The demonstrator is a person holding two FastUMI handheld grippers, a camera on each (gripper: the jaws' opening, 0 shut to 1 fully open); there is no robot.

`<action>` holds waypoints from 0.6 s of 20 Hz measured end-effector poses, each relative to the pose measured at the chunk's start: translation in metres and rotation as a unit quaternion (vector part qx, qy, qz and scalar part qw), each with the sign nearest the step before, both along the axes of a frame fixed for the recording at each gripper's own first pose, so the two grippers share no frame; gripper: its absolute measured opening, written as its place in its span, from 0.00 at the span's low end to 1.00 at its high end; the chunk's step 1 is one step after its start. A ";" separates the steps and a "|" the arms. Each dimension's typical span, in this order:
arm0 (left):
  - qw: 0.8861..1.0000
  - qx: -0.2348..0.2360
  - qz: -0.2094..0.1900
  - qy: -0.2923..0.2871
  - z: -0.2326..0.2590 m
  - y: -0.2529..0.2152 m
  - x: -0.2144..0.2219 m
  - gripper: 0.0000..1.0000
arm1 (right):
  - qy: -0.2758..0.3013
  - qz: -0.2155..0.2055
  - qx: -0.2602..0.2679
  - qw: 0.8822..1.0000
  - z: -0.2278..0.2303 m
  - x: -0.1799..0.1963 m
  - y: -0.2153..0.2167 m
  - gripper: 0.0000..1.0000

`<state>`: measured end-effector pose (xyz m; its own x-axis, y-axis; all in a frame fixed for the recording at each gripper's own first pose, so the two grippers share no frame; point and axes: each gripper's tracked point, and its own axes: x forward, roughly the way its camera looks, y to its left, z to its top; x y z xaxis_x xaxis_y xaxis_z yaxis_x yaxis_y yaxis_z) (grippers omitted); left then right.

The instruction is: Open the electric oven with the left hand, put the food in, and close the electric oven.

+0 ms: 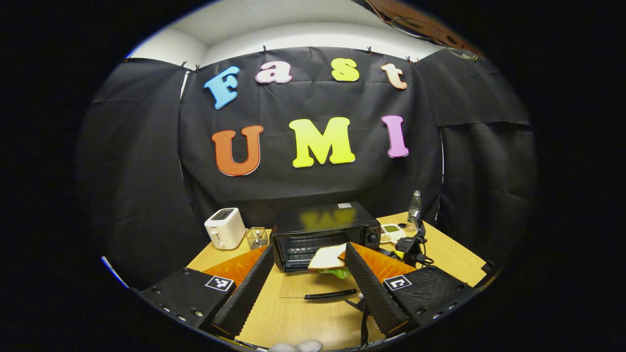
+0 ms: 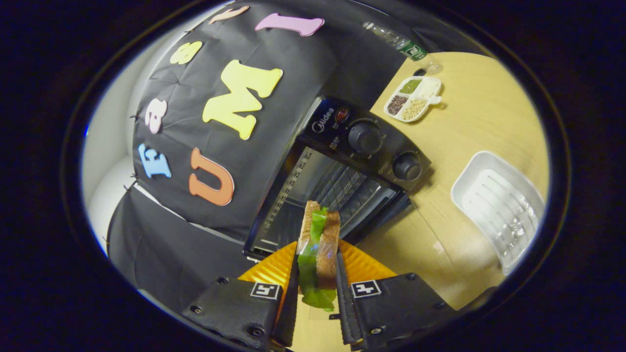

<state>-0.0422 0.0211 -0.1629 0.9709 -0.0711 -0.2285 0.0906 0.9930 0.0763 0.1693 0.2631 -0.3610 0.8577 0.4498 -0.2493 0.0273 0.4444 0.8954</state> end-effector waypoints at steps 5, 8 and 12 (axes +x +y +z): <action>1.000 0.000 0.006 0.010 -0.011 0.011 0.008 0.96 | -0.008 -0.016 -0.007 1.000 -0.009 0.044 0.022 0.36; 1.000 -0.003 0.011 0.019 -0.020 0.017 0.014 0.96 | -0.008 -0.019 -0.022 1.000 -0.016 0.065 0.028 0.39; 0.999 -0.010 0.017 0.027 -0.026 0.022 0.022 0.96 | -0.008 -0.016 -0.066 0.998 -0.026 0.077 0.027 0.36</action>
<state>-0.0207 0.0432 -0.1894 0.9592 -0.0426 -0.2794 0.0596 0.9968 0.0526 0.2463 0.2903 -0.3869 0.8752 0.3863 -0.2911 0.0295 0.5582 0.8292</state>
